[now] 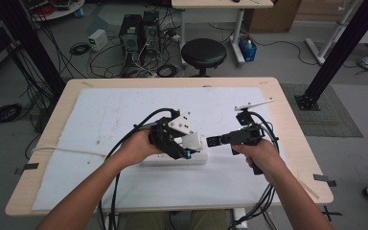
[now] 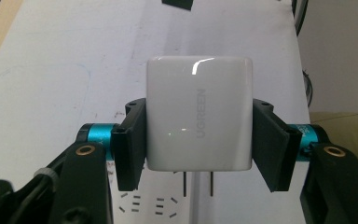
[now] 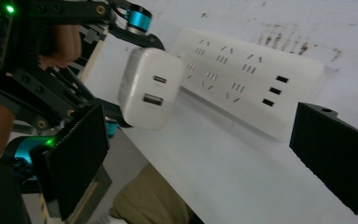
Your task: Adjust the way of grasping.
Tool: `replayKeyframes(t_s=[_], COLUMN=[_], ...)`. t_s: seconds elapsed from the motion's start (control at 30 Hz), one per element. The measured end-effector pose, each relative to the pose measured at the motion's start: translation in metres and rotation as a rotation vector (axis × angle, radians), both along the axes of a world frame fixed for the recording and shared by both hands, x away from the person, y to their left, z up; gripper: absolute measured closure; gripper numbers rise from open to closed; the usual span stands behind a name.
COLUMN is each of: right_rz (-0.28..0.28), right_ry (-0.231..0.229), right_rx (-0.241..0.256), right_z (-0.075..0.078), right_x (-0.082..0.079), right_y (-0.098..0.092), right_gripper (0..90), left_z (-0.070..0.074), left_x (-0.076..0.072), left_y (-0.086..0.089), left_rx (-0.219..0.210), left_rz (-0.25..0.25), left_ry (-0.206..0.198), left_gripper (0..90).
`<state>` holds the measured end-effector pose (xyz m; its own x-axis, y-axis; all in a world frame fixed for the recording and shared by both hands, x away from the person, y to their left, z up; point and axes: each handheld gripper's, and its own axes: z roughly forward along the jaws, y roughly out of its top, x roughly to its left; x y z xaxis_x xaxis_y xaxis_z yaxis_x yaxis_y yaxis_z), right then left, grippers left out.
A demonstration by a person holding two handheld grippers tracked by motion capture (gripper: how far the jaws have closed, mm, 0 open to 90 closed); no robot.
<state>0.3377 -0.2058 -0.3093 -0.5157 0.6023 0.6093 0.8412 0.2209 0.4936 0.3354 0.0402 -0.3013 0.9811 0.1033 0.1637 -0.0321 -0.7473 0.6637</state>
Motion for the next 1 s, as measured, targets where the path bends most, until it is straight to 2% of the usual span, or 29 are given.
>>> replayKeyframes(t_s=[0.23, 0.3, 0.33, 0.37, 0.4, 0.53, 0.57, 0.63, 0.7, 0.87, 0.93, 1.0], right_rz=[0.004, 0.000, 0.000, 0.005, 0.008, 0.013, 0.016, 0.010, 0.016, 0.028, 0.050, 0.044], right_ry=[0.065, 0.103, 0.103, 0.129, 0.149, 0.186, 0.193, 0.210, 0.209, 0.242, 0.253, 0.273], right_rx=[0.075, 0.107, 0.107, 0.138, 0.153, 0.187, 0.195, 0.214, 0.226, 0.257, 0.265, 0.284], right_z=[-0.006, -0.009, -0.009, -0.014, -0.016, -0.021, -0.022, -0.024, -0.025, -0.029, -0.031, -0.034], right_x=[0.005, 0.007, 0.007, 0.009, 0.010, 0.012, 0.013, 0.013, 0.013, 0.015, 0.016, 0.016], right_y=[0.008, 0.008, 0.008, 0.010, 0.012, 0.014, 0.015, 0.015, 0.016, 0.017, 0.017, 0.017], right_gripper=[6.1, 6.7, 6.7, 13.5, 13.8, 20.7, 26.5, 29.1, 36.3, 50.1, 58.1, 60.5], left_z=[-0.001, -0.001, -0.001, 0.000, 0.000, 0.001, 0.001, 0.001, 0.000, 0.000, 0.000, -0.002], left_x=[-0.001, -0.001, -0.001, -0.002, -0.002, -0.002, -0.003, -0.003, -0.004, -0.007, -0.007, -0.006], left_y=[-0.007, -0.008, -0.008, -0.010, -0.010, -0.011, -0.011, -0.011, -0.011, -0.013, -0.014, -0.016], left_rx=[-0.012, -0.020, -0.020, -0.017, -0.016, -0.023, -0.026, -0.025, -0.027, -0.021, -0.007, 0.010], left_rz=[-0.015, -0.014, -0.014, -0.024, -0.024, -0.024, -0.023, -0.026, -0.030, -0.044, -0.043, -0.044], left_ry=[-0.012, -0.011, -0.011, -0.022, -0.025, -0.032, -0.031, -0.037, -0.048, -0.076, -0.084, -0.077], left_gripper=[42.4, 42.5, 42.5, 42.5, 42.4, 42.4, 42.5, 42.5, 42.5, 42.5, 42.4, 42.3])
